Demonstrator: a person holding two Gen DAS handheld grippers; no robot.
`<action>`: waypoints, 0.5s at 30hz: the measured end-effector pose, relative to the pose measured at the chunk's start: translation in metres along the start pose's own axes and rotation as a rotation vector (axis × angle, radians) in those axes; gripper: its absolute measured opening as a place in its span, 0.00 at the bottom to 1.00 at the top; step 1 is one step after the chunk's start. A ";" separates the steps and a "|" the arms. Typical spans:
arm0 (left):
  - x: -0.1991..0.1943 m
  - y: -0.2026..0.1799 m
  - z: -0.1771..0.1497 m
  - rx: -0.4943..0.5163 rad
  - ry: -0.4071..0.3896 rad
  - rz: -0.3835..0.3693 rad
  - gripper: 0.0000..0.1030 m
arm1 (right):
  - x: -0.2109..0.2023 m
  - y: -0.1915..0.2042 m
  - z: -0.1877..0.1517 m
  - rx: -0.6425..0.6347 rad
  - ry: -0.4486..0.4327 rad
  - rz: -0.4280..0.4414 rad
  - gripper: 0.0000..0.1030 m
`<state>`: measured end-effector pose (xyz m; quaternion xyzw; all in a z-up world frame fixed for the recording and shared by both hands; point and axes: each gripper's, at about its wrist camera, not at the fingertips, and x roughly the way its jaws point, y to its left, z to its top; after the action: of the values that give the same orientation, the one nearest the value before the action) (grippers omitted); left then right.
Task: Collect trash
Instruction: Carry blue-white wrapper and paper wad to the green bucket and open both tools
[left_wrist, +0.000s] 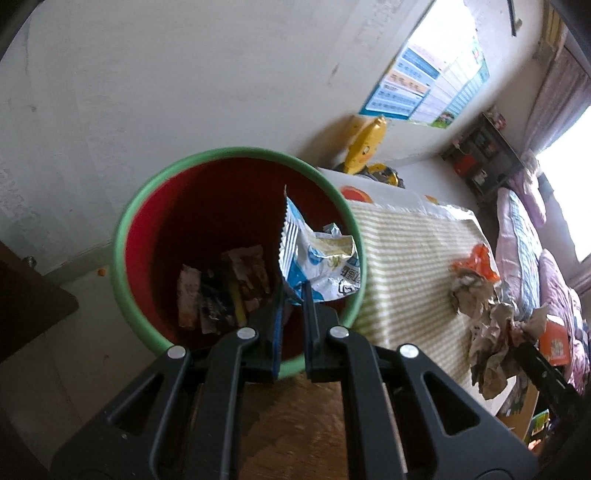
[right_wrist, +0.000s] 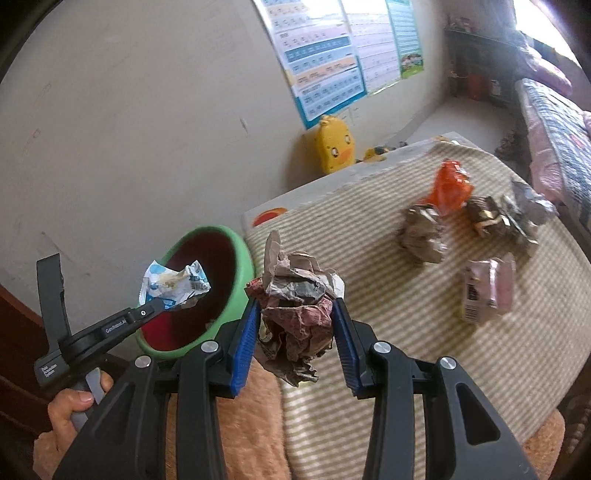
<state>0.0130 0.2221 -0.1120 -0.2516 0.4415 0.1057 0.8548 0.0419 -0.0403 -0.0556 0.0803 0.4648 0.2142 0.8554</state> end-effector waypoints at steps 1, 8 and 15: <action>0.000 0.005 0.002 -0.007 -0.001 0.008 0.08 | 0.002 0.003 0.001 -0.003 0.003 0.006 0.37; 0.011 0.036 0.009 -0.042 0.020 0.080 0.08 | 0.028 0.036 0.016 -0.026 0.037 0.078 0.37; 0.024 0.051 0.013 -0.059 0.045 0.114 0.08 | 0.066 0.073 0.035 -0.044 0.085 0.156 0.38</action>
<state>0.0161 0.2713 -0.1424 -0.2536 0.4708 0.1615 0.8295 0.0813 0.0566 -0.0617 0.0881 0.4882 0.2933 0.8172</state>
